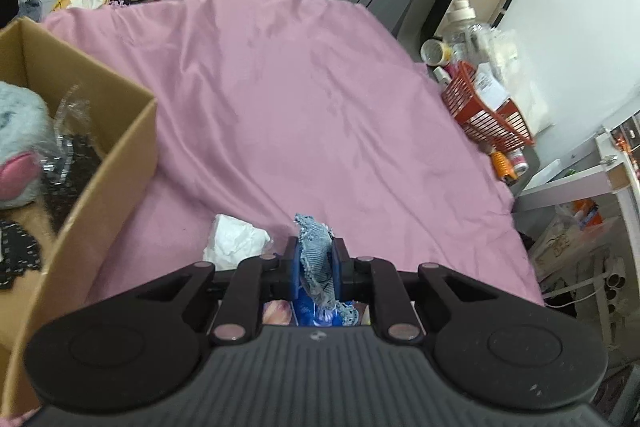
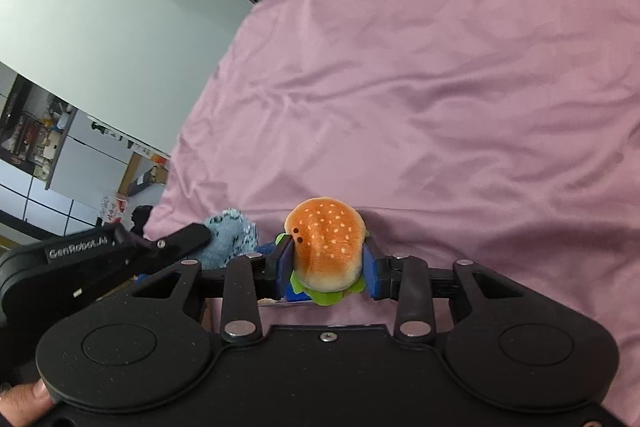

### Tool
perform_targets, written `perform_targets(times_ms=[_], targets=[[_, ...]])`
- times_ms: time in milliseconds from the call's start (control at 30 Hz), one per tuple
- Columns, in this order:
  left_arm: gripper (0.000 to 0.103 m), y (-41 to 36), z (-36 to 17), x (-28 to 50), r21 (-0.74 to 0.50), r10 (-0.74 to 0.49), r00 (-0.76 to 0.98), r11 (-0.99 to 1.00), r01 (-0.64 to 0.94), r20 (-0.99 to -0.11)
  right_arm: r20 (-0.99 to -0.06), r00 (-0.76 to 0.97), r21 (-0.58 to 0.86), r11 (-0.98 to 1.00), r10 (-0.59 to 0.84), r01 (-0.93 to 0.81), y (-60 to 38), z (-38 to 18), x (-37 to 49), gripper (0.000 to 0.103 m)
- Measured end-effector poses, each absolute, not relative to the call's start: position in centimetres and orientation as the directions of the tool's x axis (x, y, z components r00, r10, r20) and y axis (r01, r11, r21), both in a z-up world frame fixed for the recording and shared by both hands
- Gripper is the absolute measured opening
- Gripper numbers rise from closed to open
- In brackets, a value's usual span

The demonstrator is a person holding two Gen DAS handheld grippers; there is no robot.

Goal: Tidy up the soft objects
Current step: 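Carry the shark and burger plush over the box with both tools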

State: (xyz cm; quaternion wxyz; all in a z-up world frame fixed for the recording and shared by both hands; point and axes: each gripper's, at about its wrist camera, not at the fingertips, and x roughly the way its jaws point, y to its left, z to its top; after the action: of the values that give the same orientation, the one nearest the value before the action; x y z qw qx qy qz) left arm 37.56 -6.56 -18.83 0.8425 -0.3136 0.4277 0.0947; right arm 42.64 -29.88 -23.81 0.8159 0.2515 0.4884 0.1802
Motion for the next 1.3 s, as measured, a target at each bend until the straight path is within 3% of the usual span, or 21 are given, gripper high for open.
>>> perform_targets(times_ms=[700,1300], targets=[[0.014,1.1,-11.5,27.0,-0.433,-0.003,0.709,0.794,-0.427,-0.705,-0.636,0.482,0.549,0.792,0.603,-0.267,-22.5,-16.7,37.2,0.035],[0.014,8.1,-11.8,21.5,-0.433,0.027,0.696,0.765,-0.476,-0.717,-0.662,0.443,0.438,0.792,0.605,-0.426,-12.9,-14.8,32.5,0.035]])
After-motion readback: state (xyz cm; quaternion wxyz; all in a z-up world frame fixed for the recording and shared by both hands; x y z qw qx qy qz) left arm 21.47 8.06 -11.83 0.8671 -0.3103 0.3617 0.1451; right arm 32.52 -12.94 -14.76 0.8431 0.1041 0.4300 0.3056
